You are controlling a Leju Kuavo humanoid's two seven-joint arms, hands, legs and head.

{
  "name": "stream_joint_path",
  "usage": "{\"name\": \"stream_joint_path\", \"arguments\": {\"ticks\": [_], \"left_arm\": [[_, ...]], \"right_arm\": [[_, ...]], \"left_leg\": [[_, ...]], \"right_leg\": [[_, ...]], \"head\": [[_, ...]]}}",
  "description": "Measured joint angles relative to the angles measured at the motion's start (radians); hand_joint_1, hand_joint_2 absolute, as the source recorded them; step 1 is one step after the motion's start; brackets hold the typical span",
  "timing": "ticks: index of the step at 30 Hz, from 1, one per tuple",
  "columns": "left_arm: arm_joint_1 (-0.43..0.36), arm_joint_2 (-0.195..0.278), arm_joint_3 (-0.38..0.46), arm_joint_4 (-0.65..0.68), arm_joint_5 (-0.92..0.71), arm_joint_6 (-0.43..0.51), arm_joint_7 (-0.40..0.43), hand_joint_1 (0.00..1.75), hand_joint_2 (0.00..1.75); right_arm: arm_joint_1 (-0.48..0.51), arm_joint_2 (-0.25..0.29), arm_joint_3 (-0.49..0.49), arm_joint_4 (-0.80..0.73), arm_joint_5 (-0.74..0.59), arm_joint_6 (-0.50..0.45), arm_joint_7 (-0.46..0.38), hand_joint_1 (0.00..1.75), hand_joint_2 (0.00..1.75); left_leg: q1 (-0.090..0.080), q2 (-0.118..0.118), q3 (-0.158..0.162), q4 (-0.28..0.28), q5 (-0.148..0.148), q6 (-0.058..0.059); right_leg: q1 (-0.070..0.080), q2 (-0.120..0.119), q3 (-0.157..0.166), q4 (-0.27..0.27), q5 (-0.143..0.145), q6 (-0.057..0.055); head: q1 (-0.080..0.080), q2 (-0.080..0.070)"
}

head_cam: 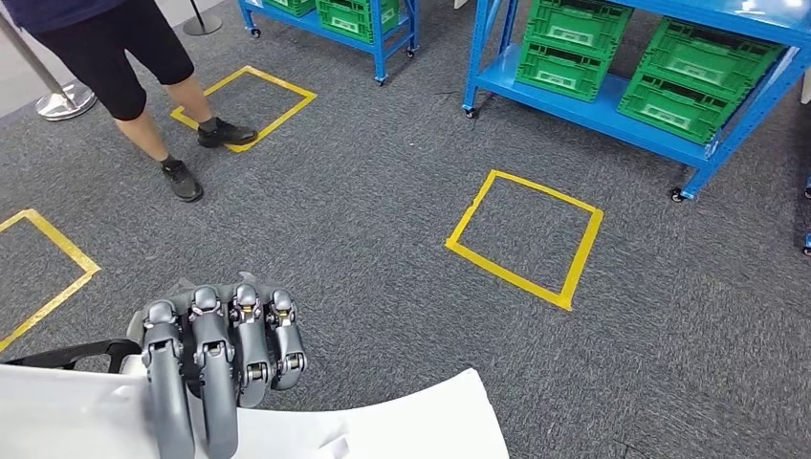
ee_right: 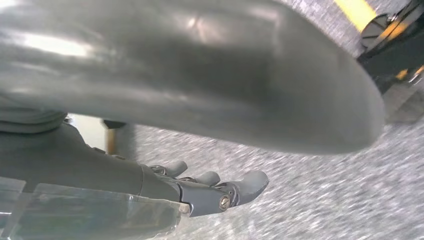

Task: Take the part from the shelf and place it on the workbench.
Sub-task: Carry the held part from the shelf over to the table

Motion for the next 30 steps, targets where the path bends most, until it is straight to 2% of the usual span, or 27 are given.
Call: {"name": "stream_joint_path", "arguments": {"ticks": [1,3,4,5,7,9,10,11,12,13,14,15,16,18,19,20,22,24,25,26,27,28,30], "left_arm": [[-0.002,0.000,-0.001,0.000,0.000,-0.002,0.000,1.75,1.75],[-0.003,-0.001,-0.004,0.000,0.001,-0.005,-0.001,1.75,1.75],[-0.004,-0.001,-0.005,0.000,0.001,-0.005,-0.001,1.75,1.75],[-0.005,-0.003,-0.006,0.000,0.002,-0.006,-0.002,1.75,1.75],[-0.005,-0.004,-0.009,0.002,0.005,-0.012,-0.002,1.75,1.75],[-0.001,-0.003,-0.012,0.005,0.013,-0.022,-0.002,1.75,1.75],[0.000,-0.002,-0.013,0.005,0.016,-0.027,-0.001,1.75,1.75],[0.001,-0.001,-0.014,0.005,0.018,-0.032,-0.001,1.75,1.75],[0.002,0.000,-0.015,0.006,0.018,-0.036,0.000,1.75,1.75],[0.003,0.001,-0.016,0.006,0.017,-0.041,0.000,1.75,1.75],[0.003,0.002,-0.017,0.006,0.016,-0.044,0.001,1.75,1.75],[0.002,0.003,-0.019,0.006,0.011,-0.046,0.002,1.75,1.75],[0.002,0.005,-0.021,0.007,0.005,-0.047,0.003,1.75,1.75],[0.001,0.010,-0.025,0.008,-0.006,-0.046,0.005,1.75,1.75],[0.001,0.012,-0.026,0.008,-0.010,-0.045,0.005,1.75,1.75],[0.001,0.014,-0.027,0.008,-0.011,-0.043,0.004,1.75,1.75],[0.000,0.016,-0.029,0.009,-0.009,-0.039,0.001,1.75,1.75],[0.001,0.018,-0.031,0.011,-0.007,-0.036,0.001,1.75,1.75],[0.001,0.019,-0.032,0.013,-0.005,-0.033,0.001,1.75,1.75],[0.001,0.020,-0.034,0.014,-0.005,-0.030,0.001,1.75,1.75],[0.002,0.020,-0.035,0.014,-0.004,-0.027,0.002,1.75,1.75],[0.001,0.020,-0.036,0.015,-0.004,-0.024,0.002,1.75,1.75],[-0.001,0.021,-0.038,0.014,-0.004,-0.020,0.002,1.75,1.75]], "right_arm": [[0.003,0.001,-0.007,-0.005,-0.001,0.004,0.013,0.00,0.00],[0.007,0.001,-0.018,-0.014,-0.002,0.010,0.027,0.00,0.00],[0.008,0.001,-0.021,-0.018,-0.003,0.011,0.030,0.00,0.00],[0.009,0.001,-0.025,-0.021,-0.006,0.013,0.034,0.00,0.00],[0.018,-0.002,-0.040,-0.031,-0.015,0.025,0.052,0.00,0.00],[0.033,-0.004,-0.064,-0.051,-0.020,0.053,0.073,0.00,0.00],[0.041,-0.003,-0.076,-0.065,-0.018,0.070,0.079,0.00,0.00],[0.049,-0.002,-0.088,-0.082,-0.014,0.087,0.083,0.00,0.00],[0.056,-0.001,-0.099,-0.099,-0.008,0.102,0.085,0.00,0.00],[0.060,0.001,-0.109,-0.117,-0.001,0.115,0.086,0.00,0.00],[0.064,0.003,-0.117,-0.132,0.007,0.125,0.084,0.00,0.00],[0.066,0.006,-0.125,-0.145,0.016,0.133,0.080,0.00,0.00],[0.066,0.008,-0.131,-0.154,0.024,0.137,0.076,0.00,0.00],[0.065,0.013,-0.140,-0.168,0.039,0.141,0.065,0.00,0.00],[0.064,0.014,-0.143,-0.173,0.043,0.141,0.061,0.00,0.00],[0.064,0.015,-0.145,-0.175,0.047,0.140,0.057,0.00,0.00],[0.067,0.017,-0.151,-0.178,0.052,0.136,0.054,0.00,0.00],[0.071,0.017,-0.159,-0.178,0.057,0.129,0.053,0.00,0.00],[0.071,0.017,-0.162,-0.178,0.060,0.125,0.053,0.00,0.00],[0.069,0.016,-0.166,-0.177,0.062,0.120,0.053,0.00,0.00],[0.067,0.016,-0.169,-0.177,0.064,0.115,0.053,0.00,0.00],[0.064,0.017,-0.171,-0.175,0.066,0.110,0.053,0.00,0.00],[0.059,0.018,-0.174,-0.170,0.072,0.101,0.053,0.00,0.00]], "left_leg": [[-0.005,0.006,0.005,-0.014,-0.002,0.005],[-0.003,-0.022,0.011,-0.028,0.006,0.010],[0.001,-0.034,0.019,-0.040,0.013,0.013],[0.005,-0.047,0.028,-0.051,0.021,0.017],[0.006,-0.075,0.035,-0.062,0.030,0.021],[0.005,-0.109,0.032,-0.059,0.031,0.021],[0.005,-0.126,0.031,-0.056,0.030,0.020],[0.006,-0.142,0.030,-0.051,0.028,0.018],[0.008,-0.157,0.029,-0.043,0.025,0.014],[0.008,-0.171,0.026,-0.035,0.021,0.008],[0.008,-0.183,0.022,-0.024,0.016,0.002],[0.009,-0.192,0.015,-0.016,0.013,-0.004],[0.009,-0.200,0.010,-0.011,0.011,-0.008],[0.011,-0.210,0.000,-0.006,0.011,-0.014],[0.011,-0.194,-0.005,0.004,0.006,-0.018],[0.012,-0.168,-0.016,0.027,-0.009,-0.023],[0.014,-0.105,-0.066,0.131,-0.064,-0.033],[0.020,-0.085,-0.130,0.257,-0.114,-0.038],[0.021,-0.082,-0.145,0.283,-0.117,-0.037],[0.021,-0.080,-0.139,0.270,-0.102,-0.033],[0.018,-0.073,-0.111,0.218,-0.074,-0.026],[0.012,-0.052,-0.070,0.143,-0.045,-0.014],[-0.002,-0.009,-0.010,0.029,-0.014,0.006]], "right_leg": [[0.001,-0.012,0.002,-0.001,-0.002,0.003],[0.003,-0.032,0.007,-0.005,-0.005,0.009],[0.002,-0.020,0.007,0.002,-0.011,0.011],[0.001,0.004,-0.003,0.028,-0.025,0.010],[-0.002,0.066,-0.057,0.139,-0.072,0.006],[-0.004,0.088,-0.118,0.250,-0.106,0.007],[-0.006,0.090,-0.127,0.261,-0.101,0.013],[-0.009,0.093,-0.116,0.231,-0.080,0.023],[-0.014,0.102,-0.088,0.166,-0.048,0.035],[-0.017,0.117,-0.062,0.106,-0.021,0.042],[-0.020,0.134,-0.039,0.055,-0.002,0.042],[-0.019,0.147,-0.027,0.029,0.007,0.035],[-0.016,0.152,-0.027,0.028,0.006,0.024],[-0.014,0.136,-0.026,0.027,0.009,0.007],[-0.015,0.127,-0.025,0.027,0.010,0.001],[-0.016,0.117,-0.025,0.026,0.010,-0.005],[-0.013,0.096,-0.024,0.025,0.009,-0.013],[-0.007,0.070,-0.025,0.025,0.007,-0.017],[-0.004,0.056,-0.025,0.025,0.006,-0.018],[-0.001,0.043,-0.025,0.025,0.005,-0.019],[0.003,0.031,-0.025,0.025,0.005,-0.019],[0.006,0.020,-0.023,0.024,0.004,-0.020],[0.011,-0.001,-0.020,0.023,0.002,-0.018]], "head": [[0.000,0.000],[0.000,0.000],[0.001,0.000],[0.001,0.000],[0.006,0.000],[0.009,0.000],[0.009,0.000],[0.009,0.000],[0.009,0.000],[0.009,0.000],[0.010,0.000],[0.010,0.000],[0.010,0.000],[0.009,0.000],[0.008,0.000],[0.005,0.000],[0.000,0.000],[-0.002,0.000],[-0.002,0.000],[-0.003,0.000],[-0.002,0.000],[-0.002,0.000],[0.000,0.000]]}}
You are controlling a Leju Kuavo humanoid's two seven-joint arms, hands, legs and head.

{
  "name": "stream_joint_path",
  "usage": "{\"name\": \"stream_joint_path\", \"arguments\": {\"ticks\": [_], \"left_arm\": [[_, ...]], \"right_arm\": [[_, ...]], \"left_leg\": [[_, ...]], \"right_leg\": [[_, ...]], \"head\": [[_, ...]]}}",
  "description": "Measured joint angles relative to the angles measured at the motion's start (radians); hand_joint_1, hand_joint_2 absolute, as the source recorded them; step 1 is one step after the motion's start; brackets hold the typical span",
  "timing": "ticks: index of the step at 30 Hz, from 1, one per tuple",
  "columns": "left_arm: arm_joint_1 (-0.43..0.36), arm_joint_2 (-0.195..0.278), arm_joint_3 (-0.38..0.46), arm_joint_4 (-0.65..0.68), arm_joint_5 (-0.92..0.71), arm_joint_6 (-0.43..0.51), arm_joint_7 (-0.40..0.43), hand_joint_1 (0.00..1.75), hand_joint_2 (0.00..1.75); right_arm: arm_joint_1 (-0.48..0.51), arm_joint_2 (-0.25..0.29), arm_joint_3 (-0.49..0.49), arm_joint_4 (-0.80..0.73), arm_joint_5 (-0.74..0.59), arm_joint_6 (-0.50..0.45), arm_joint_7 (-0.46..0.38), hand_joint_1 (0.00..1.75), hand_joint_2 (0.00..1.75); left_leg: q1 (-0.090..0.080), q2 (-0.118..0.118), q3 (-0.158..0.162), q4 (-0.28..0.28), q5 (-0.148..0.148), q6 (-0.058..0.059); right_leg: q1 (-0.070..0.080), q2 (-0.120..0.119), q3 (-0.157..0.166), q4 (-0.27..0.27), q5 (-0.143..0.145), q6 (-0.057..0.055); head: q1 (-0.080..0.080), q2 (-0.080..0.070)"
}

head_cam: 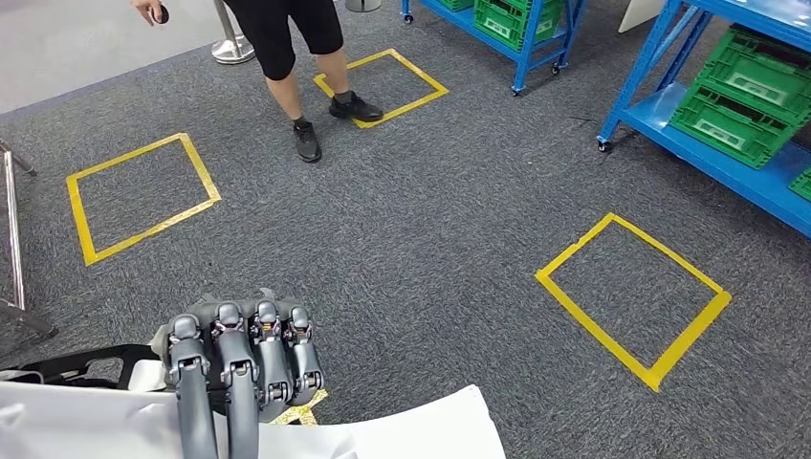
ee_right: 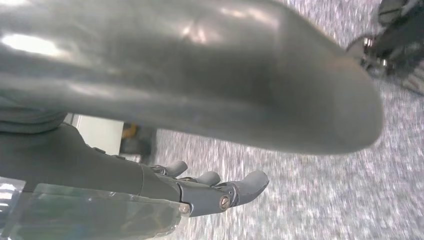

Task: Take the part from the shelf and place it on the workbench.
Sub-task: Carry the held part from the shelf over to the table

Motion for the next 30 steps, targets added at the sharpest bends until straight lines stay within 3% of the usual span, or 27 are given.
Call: {"name": "stream_joint_path", "arguments": {"ticks": [1,3,4,6,8,10,11,12,14,16,18,19,21,23,25,26,27,28,30], "left_arm": [[-0.001,0.000,-0.001,0.000,0.000,0.001,0.000,1.75,1.75],[-0.003,0.001,-0.002,0.000,0.000,0.001,-0.001,1.75,1.75],[-0.003,0.002,-0.002,-0.001,0.000,0.000,-0.002,1.75,1.75],[-0.005,0.004,-0.002,-0.001,0.001,-0.006,-0.006,1.75,1.75],[-0.007,0.006,-0.003,0.003,0.002,-0.015,-0.012,1.75,1.75],[-0.005,0.008,-0.004,0.008,0.004,-0.028,-0.020,1.75,1.75],[-0.005,0.010,-0.006,0.011,0.008,-0.035,-0.025,1.75,1.75],[-0.005,0.012,-0.007,0.014,0.012,-0.043,-0.029,1.75,1.75],[-0.006,0.014,-0.011,0.020,0.025,-0.057,-0.036,1.75,1.75],[-0.008,0.016,-0.013,0.027,0.036,-0.069,-0.040,1.75,1.75],[-0.008,0.019,-0.014,0.032,0.044,-0.077,-0.041,1.75,1.75],[-0.008,0.020,-0.014,0.034,0.048,-0.080,-0.041,1.75,1.75],[-0.009,0.021,-0.015,0.037,0.054,-0.083,-0.037,1.75,1.75],[-0.010,0.022,-0.015,0.039,0.059,-0.085,-0.032,1.75,1.75],[-0.008,0.023,-0.016,0.042,0.063,-0.085,-0.027,1.75,1.75],[-0.007,0.024,-0.016,0.043,0.065,-0.085,-0.024,1.75,1.75],[-0.006,0.024,-0.016,0.044,0.067,-0.086,-0.022,1.75,1.75],[-0.006,0.025,-0.016,0.044,0.068,-0.086,-0.021,1.75,1.75],[-0.007,0.025,-0.016,0.045,0.069,-0.087,-0.021,1.75,1.75]], "right_arm": [[-0.002,-0.001,-0.002,0.003,0.003,-0.004,0.000,0.00,0.00],[-0.008,-0.002,-0.006,0.008,0.007,-0.009,0.000,0.00,0.00],[-0.012,-0.004,-0.007,0.010,0.009,-0.012,0.000,0.00,0.00],[-0.016,-0.007,-0.011,0.018,0.012,-0.017,-0.001,0.00,0.00],[-0.016,-0.015,-0.018,0.029,0.017,-0.022,0.000,0.00,0.00],[-0.015,-0.022,-0.023,0.041,0.022,-0.025,0.000,0.00,0.00],[-0.015,-0.024,-0.023,0.047,0.024,-0.026,0.000,0.00,0.00],[-0.017,-0.026,-0.024,0.052,0.026,-0.027,0.000,0.00,0.00],[-0.021,-0.032,-0.024,0.062,0.029,-0.032,0.000,0.00,0.00],[-0.025,-0.038,-0.025,0.073,0.032,-0.036,-0.001,0.00,0.00],[-0.030,-0.041,-0.026,0.081,0.035,-0.038,-0.003,0.00,0.00],[-0.032,-0.043,-0.026,0.084,0.037,-0.039,-0.004,0.00,0.00],[-0.035,-0.044,-0.026,0.090,0.040,-0.042,-0.009,0.00,0.00],[-0.033,-0.045,-0.029,0.096,0.042,-0.043,-0.013,0.00,0.00],[-0.031,-0.046,-0.033,0.102,0.045,-0.043,-0.014,0.00,0.00],[-0.032,-0.047,-0.035,0.104,0.045,-0.044,-0.015,0.00,0.00],[-0.033,-0.047,-0.036,0.106,0.045,-0.044,-0.016,0.00,0.00],[-0.035,-0.047,-0.038,0.108,0.046,-0.045,-0.016,0.00,0.00],[-0.037,-0.047,-0.040,0.112,0.046,-0.045,-0.016,0.00,0.00]], "left_leg": [[-0.006,0.011,0.011,-0.024,0.002,0.006],[-0.010,-0.008,0.014,-0.037,0.006,0.012],[-0.007,-0.022,0.024,-0.050,0.013,0.014],[0.000,-0.049,0.044,-0.079,0.033,0.021],[0.004,-0.077,0.048,-0.088,0.042,0.025],[0.005,-0.109,0.045,-0.087,0.044,0.024],[0.006,-0.126,0.044,-0.084,0.043,0.022],[0.007,-0.142,0.043,-0.080,0.042,0.019],[0.008,-0.169,0.040,-0.067,0.035,0.008],[0.008,-0.189,0.031,-0.053,0.028,-0.004],[0.010,-0.206,0.021,-0.047,0.027,-0.011],[0.011,-0.199,0.016,-0.042,0.025,-0.014],[0.011,-0.148,-0.008,0.004,0.000,-0.025],[0.016,-0.091,-0.072,0.126,-0.054,-0.034],[0.024,-0.077,-0.141,0.242,-0.087,-0.038],[0.026,-0.075,-0.153,0.253,-0.078,-0.039],[0.026,-0.069,-0.142,0.222,-0.051,-0.038],[0.026,-0.055,-0.111,0.157,-0.014,-0.035],[0.016,-0.006,-0.043,0.025,0.034,-0.026]], "right_leg": [[0.000,-0.012,0.002,-0.001,-0.002,0.003],[-0.002,-0.035,0.010,-0.008,-0.004,0.010],[-0.003,-0.033,0.013,-0.008,-0.006,0.014],[-0.005,0.018,-0.005,0.039,-0.031,0.015],[-0.011,0.077,-0.063,0.158,-0.082,0.012],[-0.016,0.091,-0.112,0.245,-0.107,0.021],[-0.020,0.093,-0.113,0.238,-0.096,0.031],[-0.025,0.096,-0.094,0.193,-0.070,0.043],[-0.033,0.124,-0.033,0.059,-0.011,0.060],[-0.032,0.148,-0.002,-0.006,0.012,0.051],[-0.029,0.138,0.000,-0.005,0.013,0.035],[-0.029,0.129,0.001,-0.006,0.013,0.030],[-0.031,0.109,0.006,-0.009,0.012,0.019],[-0.026,0.087,0.011,-0.010,0.006,0.009],[-0.021,0.059,0.014,-0.009,0.001,0.003],[-0.020,0.046,0.016,-0.009,-0.002,0.002],[-0.019,0.033,0.020,-0.009,-0.005,0.002],[-0.018,0.022,0.025,-0.010,-0.010,0.004],[-0.013,0.001,0.036,-0.010,-0.020,0.011]], "head": [[0.001,0.000],[0.001,0.000],[0.002,0.000],[0.003,0.000],[0.004,0.000],[0.006,0.000],[0.006,0.000],[0.006,0.000],[0.007,0.000],[0.007,0.000],[0.007,0.000],[0.007,0.000],[0.003,0.000],[-0.001,0.000],[-0.001,0.000],[-0.001,0.000],[-0.001,0.000],[-0.001,0.000],[0.000,0.000]]}}
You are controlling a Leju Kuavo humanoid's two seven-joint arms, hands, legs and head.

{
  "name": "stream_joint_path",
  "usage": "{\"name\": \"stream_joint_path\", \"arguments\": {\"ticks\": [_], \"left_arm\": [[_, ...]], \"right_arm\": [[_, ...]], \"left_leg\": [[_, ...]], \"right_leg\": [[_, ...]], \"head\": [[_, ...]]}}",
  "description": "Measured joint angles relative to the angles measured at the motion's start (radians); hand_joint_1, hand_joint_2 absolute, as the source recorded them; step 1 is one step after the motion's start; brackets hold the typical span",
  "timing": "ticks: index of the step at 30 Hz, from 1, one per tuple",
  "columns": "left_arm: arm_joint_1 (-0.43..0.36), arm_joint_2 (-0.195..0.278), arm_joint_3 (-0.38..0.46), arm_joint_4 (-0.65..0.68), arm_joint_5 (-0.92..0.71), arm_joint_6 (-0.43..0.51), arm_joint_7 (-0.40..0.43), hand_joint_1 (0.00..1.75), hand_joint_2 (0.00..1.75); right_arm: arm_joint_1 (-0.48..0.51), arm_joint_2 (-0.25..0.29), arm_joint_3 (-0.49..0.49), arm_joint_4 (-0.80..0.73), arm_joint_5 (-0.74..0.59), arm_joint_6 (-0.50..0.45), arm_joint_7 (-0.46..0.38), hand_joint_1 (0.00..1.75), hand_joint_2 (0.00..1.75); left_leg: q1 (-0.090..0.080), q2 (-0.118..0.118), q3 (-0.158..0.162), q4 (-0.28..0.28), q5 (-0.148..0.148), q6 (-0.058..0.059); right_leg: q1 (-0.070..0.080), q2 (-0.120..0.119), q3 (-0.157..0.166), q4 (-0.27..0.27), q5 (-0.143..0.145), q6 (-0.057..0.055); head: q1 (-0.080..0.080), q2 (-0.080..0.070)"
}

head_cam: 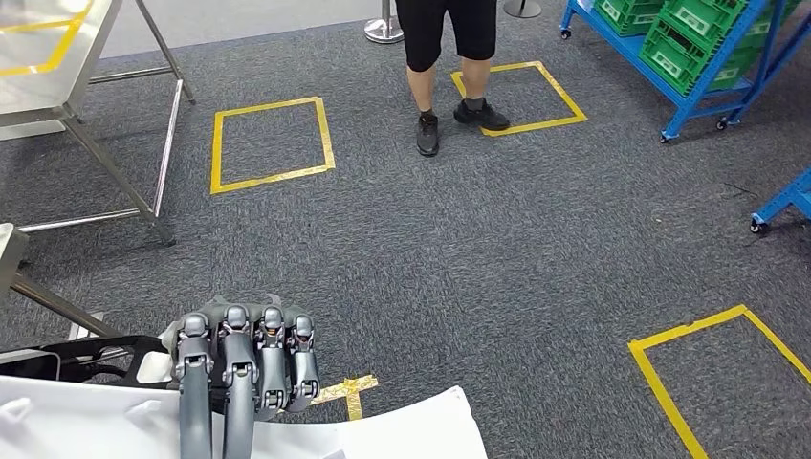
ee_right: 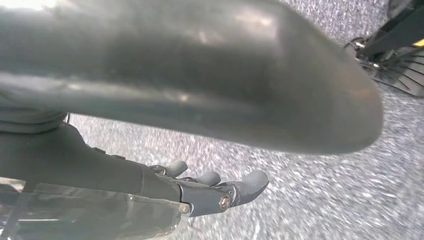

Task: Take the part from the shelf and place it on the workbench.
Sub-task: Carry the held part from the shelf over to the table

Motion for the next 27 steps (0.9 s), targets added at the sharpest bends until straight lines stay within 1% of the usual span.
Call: {"name": "stream_joint_path", "arguments": {"ticks": [1,2,3,4,5,6,7,8,9,10,11,12,13,14,15,16,17,18,19,20,21,22,23,24,25,26,27], "left_arm": [[0.000,0.000,0.000,0.000,0.000,0.000,0.000,1.75,1.75],[0.000,0.000,0.000,0.000,-0.001,0.001,0.000,1.75,1.75],[0.000,0.000,0.000,0.000,-0.002,0.003,0.001,1.75,1.75],[0.000,0.000,0.000,0.000,-0.003,0.004,0.001,1.75,1.75],[0.000,0.000,0.001,-0.001,-0.006,0.006,0.001,1.75,1.75],[-0.003,-0.001,0.001,-0.001,-0.009,0.007,0.002,1.75,1.75],[-0.004,-0.002,0.001,-0.001,-0.014,0.007,0.003,1.75,1.75],[-0.007,-0.003,0.000,-0.001,-0.018,0.008,0.004,1.75,1.75],[-0.008,-0.004,0.000,0.000,-0.020,0.008,0.009,1.75,1.75],[-0.008,-0.004,-0.001,0.002,-0.018,0.008,0.019,1.75,1.75],[-0.008,-0.004,-0.003,0.004,-0.012,0.009,0.032,1.75,1.75],[-0.008,-0.004,-0.005,0.006,-0.003,0.012,0.047,1.75,1.75],[-0.008,-0.004,-0.008,0.008,0.005,0.018,0.061,1.75,1.75],[-0.008,-0.004,-0.010,0.009,0.010,0.026,0.072,1.75,1.75],[-0.008,-0.004,-0.012,0.010,0.012,0.037,0.081,1.75,1.75],[-0.008,-0.004,-0.014,0.010,0.011,0.046,0.087,1.75,1.75],[-0.008,-0.004,-0.016,0.010,0.007,0.054,0.090,1.75,1.75],[-0.008,-0.004,-0.018,0.010,0.003,0.058,0.092,1.75,1.75],[-0.008,-0.003,-0.019,0.010,0.001,0.059,0.091,1.75,1.75],[-0.008,-0.002,-0.020,0.010,0.001,0.059,0.089,1.75,1.75],[-0.009,0.000,-0.021,0.010,0.004,0.056,0.087,1.75,1.75],[-0.010,0.001,-0.022,0.010,0.009,0.053,0.084,1.75,1.75],[-0.010,0.002,-0.023,0.010,0.015,0.049,0.081,1.75,1.75],[-0.010,0.002,-0.024,0.010,0.020,0.045,0.079,1.75,1.75],[-0.009,0.003,-0.025,0.010,0.026,0.042,0.077,1.75,1.75],[-0.007,0.003,-0.026,0.010,0.031,0.037,0.075,1.75,1.75],[-0.005,0.004,-0.026,0.010,0.036,0.033,0.074,1.75,1.75]], "right_arm": [[-0.001,-0.001,-0.001,0.002,0.000,0.000,0.001,0.00,0.00],[-0.001,-0.002,-0.002,0.004,0.000,0.000,0.002,0.00,0.00],[-0.003,-0.002,-0.002,0.006,0.001,0.000,0.004,0.00,0.00],[-0.005,-0.003,-0.003,0.007,0.001,0.000,0.005,0.00,0.00],[-0.006,-0.003,-0.003,0.009,0.002,0.000,0.006,0.00,0.00],[-0.007,-0.003,-0.004,0.010,0.002,0.000,0.007,0.00,0.00],[-0.007,-0.003,-0.005,0.012,0.002,0.000,0.007,0.00,0.00],[-0.006,-0.004,-0.007,0.014,0.003,-0.001,0.009,0.00,0.00],[-0.004,-0.004,-0.009,0.016,0.003,-0.002,0.011,0.00,0.00],[-0.002,-0.005,-0.010,0.018,0.004,-0.004,0.014,0.00,0.00],[0.000,-0.005,-0.012,0.019,0.005,-0.005,0.016,0.00,0.00],[0.001,-0.005,-0.014,0.020,0.005,-0.005,0.018,0.00,0.00],[0.001,-0.005,-0.018,0.020,0.005,-0.005,0.019,0.00,0.00],[0.000,-0.005,-0.022,0.021,0.005,-0.005,0.019,0.00,0.00],[0.000,-0.004,-0.026,0.021,0.006,-0.005,0.020,0.00,0.00],[0.000,-0.003,-0.030,0.021,0.007,-0.004,0.020,0.00,0.00],[-0.001,-0.001,-0.033,0.021,0.010,-0.004,0.020,0.00,0.00],[-0.002,0.000,-0.034,0.021,0.013,-0.002,0.020,0.00,0.00],[-0.005,0.002,-0.035,0.021,0.016,-0.001,0.020,0.00,0.00],[-0.007,0.003,-0.035,0.021,0.019,0.000,0.019,0.00,0.00],[-0.007,0.003,-0.035,0.021,0.022,0.001,0.017,0.00,0.00],[-0.006,0.004,-0.035,0.021,0.025,0.002,0.015,0.00,0.00],[-0.003,0.003,-0.035,0.021,0.027,0.004,0.014,0.00,0.00],[0.000,0.003,-0.035,0.021,0.029,0.005,0.013,0.00,0.00],[0.002,0.002,-0.035,0.021,0.031,0.006,0.012,0.00,0.00],[0.003,0.002,-0.035,0.021,0.032,0.005,0.012,0.00,0.00],[0.002,0.001,-0.035,0.021,0.033,0.003,0.012,0.00,0.00]], "left_leg": [[-0.005,0.016,0.020,-0.036,0.007,0.004],[-0.011,0.020,0.026,-0.047,0.004,0.007],[-0.013,0.005,0.025,-0.050,0.005,0.011],[-0.011,-0.009,0.028,-0.056,0.008,0.016],[-0.009,-0.024,0.033,-0.065,0.011,0.022],[-0.006,-0.039,0.039,-0.074,0.016,0.029],[-0.003,-0.053,0.045,-0.081,0.019,0.034],[-0.004,-0.067,0.046,-0.083,0.020,0.037],[-0.005,-0.083,0.047,-0.083,0.020,0.039],[-0.005,-0.100,0.047,-0.083,0.019,0.040],[-0.005,-0.118,0.048,-0.082,0.019,0.040],[-0.004,-0.135,0.050,-0.082,0.018,0.039],[-0.004,-0.151,0.052,-0.080,0.017,0.037],[-0.003,-0.166,0.052,-0.077,0.015,0.034],[-0.004,-0.180,0.051,-0.071,0.011,0.028],[-0.005,-0.191,0.048,-0.066,0.007,0.023],[-0.006,-0.202,0.045,-0.062,0.005,0.018],[-0.006,-0.211,0.042,-0.060,0.004,0.013],[-0.004,-0.217,0.040,-0.059,0.003,0.010],[-0.004,-0.204,0.037,-0.053,-0.001,0.006],[-0.004,-0.177,0.027,-0.031,-0.014,0.001],[-0.004,-0.142,0.008,0.011,-0.038,-0.003],[-0.004,-0.105,-0.021,0.072,-0.069,-0.008],[-0.001,-0.084,-0.058,0.143,-0.100,-0.011],[0.002,-0.074,-0.091,0.204,-0.121,-0.013],[0.004,-0.070,-0.111,0.235,-0.125,-0.013],[0.005,-0.067,-0.111,0.227,-0.111,-0.011]], "right_leg": [[0.003,-0.010,0.003,0.000,-0.004,0.005],[0.005,-0.021,0.005,-0.001,-0.007,0.009],[0.006,-0.033,0.008,-0.003,-0.010,0.014],[0.005,-0.042,0.009,-0.004,-0.013,0.018],[0.003,-0.030,0.008,0.003,-0.020,0.020],[0.001,-0.005,-0.002,0.028,-0.033,0.020],[-0.002,0.029,-0.025,0.074,-0.053,0.018],[-0.003,0.063,-0.059,0.141,-0.077,0.014],[-0.004,0.080,-0.100,0.212,-0.099,0.012],[-0.004,0.088,-0.136,0.265,-0.111,0.014],[-0.006,0.092,-0.157,0.287,-0.107,0.020],[-0.008,0.094,-0.158,0.267,-0.086,0.029],[-0.012,0.100,-0.140,0.210,-0.053,0.040],[-0.018,0.119,-0.114,0.136,-0.017,0.049],[-0.020,0.140,-0.088,0.073,0.013,0.052],[-0.021,0.154,-0.070,0.032,0.032,0.048],[-0.019,0.163,-0.061,0.015,0.041,0.040],[-0.015,0.156,-0.059,0.015,0.043,0.029],[-0.016,0.144,-0.056,0.015,0.045,0.022],[-0.016,0.135,-0.054,0.013,0.045,0.015],[-0.016,0.124,-0.051,0.012,0.045,0.009],[-0.015,0.112,-0.048,0.011,0.043,0.003],[-0.011,0.100,-0.045,0.011,0.040,-0.002],[-0.007,0.087,-0.043,0.011,0.037,-0.007],[-0.004,0.072,-0.043,0.011,0.034,-0.010],[-0.001,0.058,-0.042,0.011,0.032,-0.012],[0.001,0.045,-0.040,0.011,0.030,-0.014]], "head": [[0.000,0.000],[0.000,0.000],[0.000,0.000],[0.000,0.000],[0.001,0.000],[0.002,0.000],[0.005,0.000],[0.006,0.000],[0.007,0.000],[0.008,0.000],[0.008,0.000],[0.008,0.000],[0.008,0.000],[0.008,0.000],[0.009,0.000],[0.009,0.000],[0.009,0.000],[0.009,0.000],[0.009,0.000],[0.009,0.000],[0.006,0.000],[0.004,0.000],[0.001,0.000],[-0.001,0.000],[0.000,0.000],[-0.001,0.000],[-0.001,0.000]]}}
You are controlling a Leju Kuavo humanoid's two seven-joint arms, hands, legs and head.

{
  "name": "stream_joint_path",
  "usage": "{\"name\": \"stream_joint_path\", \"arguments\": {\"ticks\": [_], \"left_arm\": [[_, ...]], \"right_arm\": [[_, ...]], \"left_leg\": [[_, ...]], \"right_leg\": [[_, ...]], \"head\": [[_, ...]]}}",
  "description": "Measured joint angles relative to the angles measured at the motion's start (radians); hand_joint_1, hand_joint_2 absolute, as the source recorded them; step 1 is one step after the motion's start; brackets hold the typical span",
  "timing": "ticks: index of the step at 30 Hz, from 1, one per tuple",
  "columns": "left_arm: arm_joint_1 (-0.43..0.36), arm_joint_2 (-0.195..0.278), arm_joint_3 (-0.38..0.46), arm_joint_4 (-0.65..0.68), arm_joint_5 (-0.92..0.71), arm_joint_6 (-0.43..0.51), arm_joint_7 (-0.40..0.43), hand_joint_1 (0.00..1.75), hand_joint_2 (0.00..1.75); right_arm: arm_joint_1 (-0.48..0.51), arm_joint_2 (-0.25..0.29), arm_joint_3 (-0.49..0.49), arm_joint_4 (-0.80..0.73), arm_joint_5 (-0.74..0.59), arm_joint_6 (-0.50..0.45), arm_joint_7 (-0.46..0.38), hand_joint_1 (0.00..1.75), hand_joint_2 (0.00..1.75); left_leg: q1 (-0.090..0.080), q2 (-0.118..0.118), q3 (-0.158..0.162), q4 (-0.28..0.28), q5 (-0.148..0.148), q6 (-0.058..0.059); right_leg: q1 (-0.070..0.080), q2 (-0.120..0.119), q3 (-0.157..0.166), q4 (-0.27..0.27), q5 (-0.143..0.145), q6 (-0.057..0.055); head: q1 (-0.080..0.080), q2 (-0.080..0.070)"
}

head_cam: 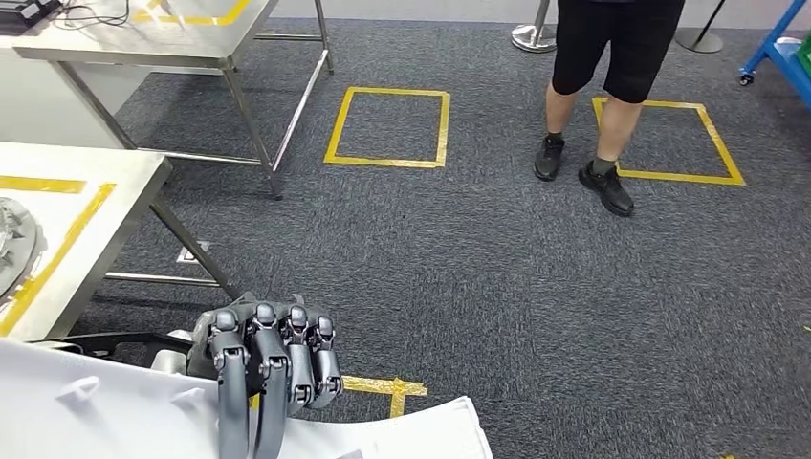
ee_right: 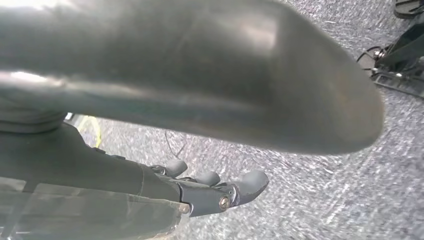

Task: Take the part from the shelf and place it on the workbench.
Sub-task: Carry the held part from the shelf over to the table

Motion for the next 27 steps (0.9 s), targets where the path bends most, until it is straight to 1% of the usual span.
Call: {"name": "stream_joint_path", "arguments": {"ticks": [1,2,3,4,5,6,7,8,9,10,11,12,13,14,15,16,17,18,19,20,21,22,23,24,25,26,27], "left_arm": [[0.001,0.000,0.000,0.000,0.005,-0.004,-0.001,1.75,1.75],[0.001,0.000,0.000,0.000,0.009,-0.007,-0.002,1.75,1.75],[0.001,0.000,0.001,0.000,0.012,-0.010,-0.003,1.75,1.75],[0.001,0.000,0.002,-0.001,0.016,-0.012,-0.004,1.75,1.75],[0.001,-0.001,0.002,-0.001,0.019,-0.013,-0.005,1.75,1.75],[0.001,-0.002,0.003,-0.002,0.021,-0.014,-0.006,1.75,1.75],[0.002,-0.002,0.005,-0.004,0.023,-0.016,-0.007,1.75,1.75],[0.004,-0.004,0.008,-0.006,0.024,-0.017,-0.007,1.75,1.75],[0.004,-0.006,0.010,-0.008,0.025,-0.018,-0.008,1.75,1.75],[0.005,-0.009,0.012,-0.009,0.026,-0.020,-0.008,1.75,1.75],[0.006,-0.013,0.012,-0.010,0.029,-0.022,-0.007,1.75,1.75],[0.006,-0.017,0.012,-0.010,0.032,-0.023,-0.003,1.75,1.75],[0.007,-0.020,0.012,-0.010,0.035,-0.024,0.001,1.75,1.75],[0.008,-0.021,0.012,-0.010,0.037,-0.024,0.006,1.75,1.75],[0.008,-0.022,0.012,-0.010,0.039,-0.024,0.009,1.75,1.75],[0.008,-0.023,0.012,-0.010,0.039,-0.024,0.012,1.75,1.75],[0.008,-0.024,0.012,-0.010,0.039,-0.024,0.013,1.75,1.75],[0.009,-0.025,0.012,-0.010,0.039,-0.024,0.014,1.75,1.75],[0.009,-0.027,0.012,-0.010,0.040,-0.024,0.015,1.75,1.75],[0.009,-0.029,0.012,-0.010,0.040,-0.023,0.016,1.75,1.75],[0.009,-0.030,0.013,-0.010,0.041,-0.023,0.017,1.75,1.75],[0.009,-0.030,0.014,-0.011,0.042,-0.022,0.017,1.75,1.75],[0.010,-0.030,0.014,-0.011,0.042,-0.022,0.017,1.75,1.75],[0.010,-0.030,0.015,-0.011,0.042,-0.022,0.018,1.75,1.75],[0.009,-0.030,0.016,-0.011,0.041,-0.020,0.019,1.75,1.75],[0.008,-0.030,0.016,-0.011,0.039,-0.017,0.022,1.75,1.75],[0.008,-0.030,0.016,-0.011,0.037,-0.013,0.027,1.75,1.75]], "right_arm": [[-0.001,0.000,0.000,0.000,0.001,-0.002,0.000,0.00,0.00],[-0.002,0.000,0.000,0.000,0.002,-0.004,-0.001,0.00,0.00],[-0.002,0.002,0.000,0.000,0.003,-0.004,-0.001,0.00,0.00],[-0.002,0.003,0.000,0.000,0.004,-0.005,-0.002,0.00,0.00],[-0.003,0.004,-0.001,0.000,0.004,-0.005,-0.002,0.00,0.00],[-0.004,0.006,-0.001,0.000,0.006,-0.005,-0.002,0.00,0.00],[-0.006,0.007,-0.001,0.000,0.007,-0.005,-0.003,0.00,0.00],[-0.008,0.007,-0.001,-0.001,0.008,-0.005,-0.004,0.00,0.00],[-0.009,0.008,-0.002,-0.001,0.009,-0.004,-0.005,0.00,0.00],[-0.009,0.008,-0.002,-0.001,0.011,-0.003,-0.006,0.00,0.00],[-0.007,0.007,-0.003,-0.001,0.013,-0.001,-0.006,0.00,0.00],[-0.005,0.005,-0.005,-0.001,0.015,0.002,-0.005,0.00,0.00],[-0.002,0.003,-0.006,-0.001,0.017,0.004,-0.003,0.00,0.00],[0.000,0.001,-0.007,-0.001,0.019,0.006,-0.002,0.00,0.00],[0.001,0.000,-0.007,-0.001,0.020,0.006,0.000,0.00,0.00],[0.002,0.000,-0.008,-0.001,0.020,0.006,0.000,0.00,0.00],[0.002,-0.001,-0.008,-0.001,0.020,0.006,0.001,0.00,0.00],[0.001,0.001,-0.008,-0.001,0.020,0.006,0.001,0.00,0.00],[0.001,0.000,-0.009,-0.001,0.020,0.007,0.001,0.00,0.00],[-0.001,0.001,-0.010,-0.001,0.020,0.007,0.001,0.00,0.00],[-0.002,0.002,-0.012,-0.001,0.021,0.008,0.002,0.00,0.00],[-0.004,0.001,-0.013,-0.001,0.021,0.009,0.002,0.00,0.00],[-0.005,0.002,-0.014,-0.002,0.022,0.010,0.003,0.00,0.00],[-0.006,0.002,-0.014,-0.002,0.022,0.010,0.004,0.00,0.00],[-0.006,0.002,-0.014,-0.002,0.022,0.011,0.004,0.00,0.00],[-0.005,0.002,-0.015,-0.003,0.023,0.011,0.004,0.00,0.00],[-0.002,0.001,-0.016,-0.003,0.024,0.011,0.004,0.00,0.00]], "left_leg": [[-0.001,0.007,0.023,-0.048,0.030,0.004],[-0.005,0.027,0.062,-0.122,0.066,0.012],[-0.012,0.052,0.099,-0.190,0.090,0.021],[-0.019,0.073,0.126,-0.241,0.105,0.029],[-0.025,0.086,0.140,-0.269,0.109,0.035],[-0.028,0.082,0.141,-0.274,0.106,0.037],[-0.029,0.068,0.143,-0.281,0.109,0.041],[-0.027,0.054,0.150,-0.292,0.114,0.044],[-0.023,0.040,0.159,-0.305,0.120,0.047],[-0.018,0.027,0.168,-0.317,0.126,0.050],[-0.013,0.013,0.175,-0.324,0.131,0.051],[-0.011,-0.001,0.177,-0.326,0.133,0.052],[-0.010,-0.017,0.176,-0.326,0.133,0.052],[-0.009,-0.035,0.176,-0.325,0.132,0.051],[-0.008,-0.052,0.177,-0.323,0.131,0.048],[-0.005,-0.068,0.177,-0.318,0.128,0.044],[-0.001,-0.084,0.176,-0.311,0.123,0.037],[0.001,-0.097,0.174,-0.302,0.117,0.028],[0.003,-0.109,0.169,-0.290,0.111,0.018],[0.003,-0.119,0.163,-0.282,0.107,0.010],[0.004,-0.128,0.158,-0.278,0.105,0.005],[0.006,-0.137,0.155,-0.275,0.105,0.003],[0.008,-0.136,0.153,-0.273,0.104,0.000],[0.009,-0.116,0.147,-0.261,0.097,-0.002],[0.009,-0.085,0.133,-0.232,0.080,-0.004],[0.009,-0.049,0.109,-0.183,0.055,-0.006],[0.008,-0.018,0.075,-0.116,0.023,-0.006]], "right_leg": [[0.002,-0.013,0.003,0.000,-0.003,-0.001],[0.004,-0.024,0.008,0.000,-0.007,-0.001],[0.007,-0.036,0.013,-0.001,-0.011,0.001],[0.009,-0.046,0.016,-0.001,-0.014,0.004],[0.010,-0.057,0.019,-0.002,-0.017,0.007],[0.011,-0.068,0.022,-0.004,-0.019,0.011],[0.011,-0.081,0.026,-0.007,-0.021,0.014],[0.010,-0.079,0.029,-0.006,-0.024,0.017],[0.009,-0.060,0.027,0.005,-0.032,0.019],[0.007,-0.031,0.014,0.036,-0.046,0.019],[0.004,0.004,-0.013,0.088,-0.067,0.018],[0.001,0.029,-0.048,0.154,-0.090,0.017],[-0.001,0.040,-0.084,0.215,-0.108,0.019],[-0.005,0.044,-0.110,0.252,-0.113,0.025],[-0.010,0.046,-0.118,0.252,-0.102,0.035],[-0.017,0.049,-0.107,0.212,-0.075,0.049],[-0.025,0.058,-0.079,0.142,-0.040,0.064],[-0.030,0.078,-0.055,0.085,-0.013,0.075],[-0.034,0.097,-0.036,0.042,0.005,0.075],[-0.035,0.112,-0.027,0.023,0.012,0.069],[-0.032,0.119,-0.027,0.027,0.010,0.058],[-0.031,0.112,-0.025,0.026,0.010,0.047],[-0.029,0.101,-0.024,0.026,0.009,0.040],[-0.027,0.091,-0.022,0.026,0.009,0.033],[-0.025,0.080,-0.020,0.025,0.008,0.027],[-0.021,0.069,-0.019,0.025,0.007,0.021],[-0.016,0.057,-0.019,0.025,0.005,0.016]], "head": [[0.000,0.000],[0.000,0.000],[0.001,0.000],[0.001,0.000],[0.001,0.000],[0.001,0.000],[0.000,0.000],[0.001,0.000],[0.001,0.000],[0.002,0.000],[0.004,0.000],[0.005,0.000],[0.007,0.000],[0.008,0.000],[0.008,0.000],[0.008,0.000],[0.008,0.000],[0.011,0.000],[0.013,0.000],[0.015,0.000],[0.017,0.000],[0.016,0.000],[0.015,0.000],[0.013,0.000],[0.011,0.000],[0.008,0.000],[0.006,0.000]]}}
